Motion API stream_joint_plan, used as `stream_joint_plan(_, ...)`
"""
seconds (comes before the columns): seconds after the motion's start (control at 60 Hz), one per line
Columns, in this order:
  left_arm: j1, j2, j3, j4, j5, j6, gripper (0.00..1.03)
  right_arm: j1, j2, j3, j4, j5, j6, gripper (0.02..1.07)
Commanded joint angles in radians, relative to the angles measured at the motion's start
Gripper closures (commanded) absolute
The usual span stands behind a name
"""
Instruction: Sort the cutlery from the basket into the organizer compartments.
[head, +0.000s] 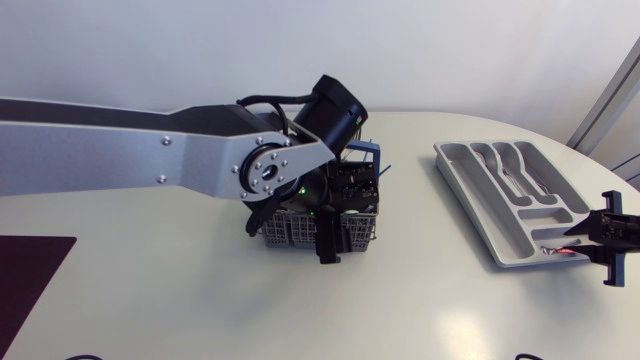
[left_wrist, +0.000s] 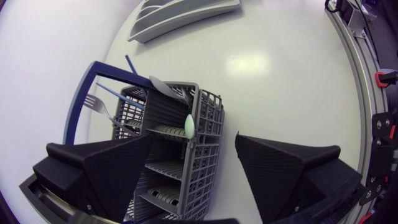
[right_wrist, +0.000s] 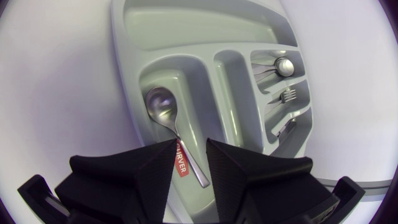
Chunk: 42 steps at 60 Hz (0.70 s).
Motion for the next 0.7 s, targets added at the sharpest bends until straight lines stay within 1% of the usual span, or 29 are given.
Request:
stream_joint_plan(0.0,0.0,0.028,0.002,0.0,-0.009,0.032,0.17,-0.007,-0.046,-0.031,-0.004,-0.018,-0.008,0.59)
stream_joint_plan(0.083,0.003,0.029,-0.001,0.023,-0.009,0.035,0.22,-0.01,-0.078,-0.045,-0.015,-0.038,-0.003,0.59)
stream_joint_plan(0.1,0.006,0.032,-0.001,0.035,-0.009,0.035,0.25,-0.012,-0.092,-0.054,-0.018,-0.047,-0.002,0.59)
stream_joint_plan(0.183,0.015,0.042,-0.002,0.055,-0.009,0.038,0.31,-0.012,-0.129,-0.078,-0.031,-0.066,0.008,0.59)
stream_joint_plan(0.25,0.021,0.048,-0.004,0.067,-0.009,0.038,0.4,-0.012,-0.165,-0.097,-0.05,-0.095,0.021,0.59)
stream_joint_plan(0.4,0.031,0.051,-0.019,0.101,-0.009,0.043,0.51,-0.01,-0.239,-0.138,-0.097,-0.155,0.046,0.59)
stream_joint_plan(0.467,0.032,0.051,-0.021,0.106,-0.009,0.043,0.53,-0.006,-0.282,-0.175,-0.099,-0.184,0.054,0.59)
stream_joint_plan(0.5,0.034,0.051,-0.024,0.116,-0.009,0.043,0.57,-0.002,-0.299,-0.189,-0.099,-0.195,0.061,0.59)
stream_joint_plan(0.55,0.034,0.054,-0.028,0.121,-0.009,0.044,0.57,0.004,-0.328,-0.21,-0.099,-0.216,0.081,0.59)
stream_joint_plan(0.683,0.035,0.057,-0.038,0.132,-0.009,0.05,0.59,0.019,-0.379,-0.244,-0.1,-0.236,0.106,0.59)
